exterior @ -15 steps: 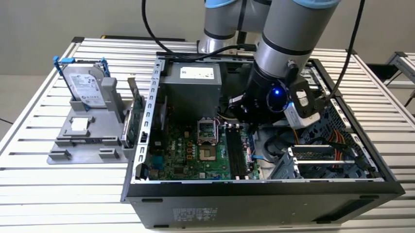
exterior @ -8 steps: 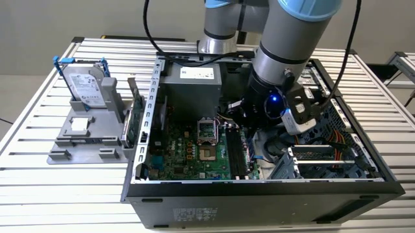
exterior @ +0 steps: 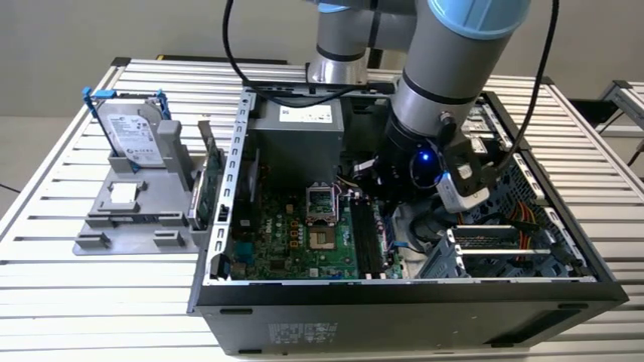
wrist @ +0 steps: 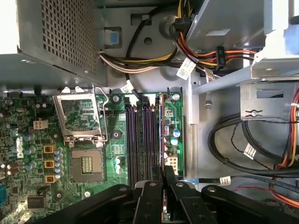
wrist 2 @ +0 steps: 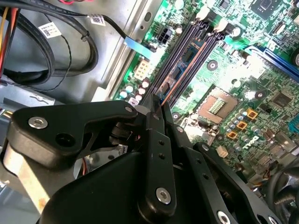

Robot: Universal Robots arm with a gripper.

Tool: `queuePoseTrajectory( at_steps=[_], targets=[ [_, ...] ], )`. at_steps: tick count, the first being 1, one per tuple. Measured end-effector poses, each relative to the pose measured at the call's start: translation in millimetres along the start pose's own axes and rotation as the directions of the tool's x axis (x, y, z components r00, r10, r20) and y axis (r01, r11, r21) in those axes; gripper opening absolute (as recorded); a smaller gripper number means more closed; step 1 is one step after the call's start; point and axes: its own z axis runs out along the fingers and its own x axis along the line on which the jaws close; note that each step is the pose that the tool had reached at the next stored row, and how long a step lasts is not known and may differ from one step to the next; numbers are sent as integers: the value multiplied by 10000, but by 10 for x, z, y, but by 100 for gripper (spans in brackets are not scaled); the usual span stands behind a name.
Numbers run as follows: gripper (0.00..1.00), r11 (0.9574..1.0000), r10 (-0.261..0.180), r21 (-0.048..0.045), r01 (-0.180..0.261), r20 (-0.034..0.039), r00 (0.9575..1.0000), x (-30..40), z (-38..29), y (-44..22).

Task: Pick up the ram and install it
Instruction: 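Insert the ram into the slot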

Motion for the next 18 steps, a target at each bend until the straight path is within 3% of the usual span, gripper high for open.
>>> queuePoseTrajectory(
  at_steps=[18],
  targets=[
    [0, 10000, -87, 2, 87, -2, 10000, -4, 110, -64]
  ],
)
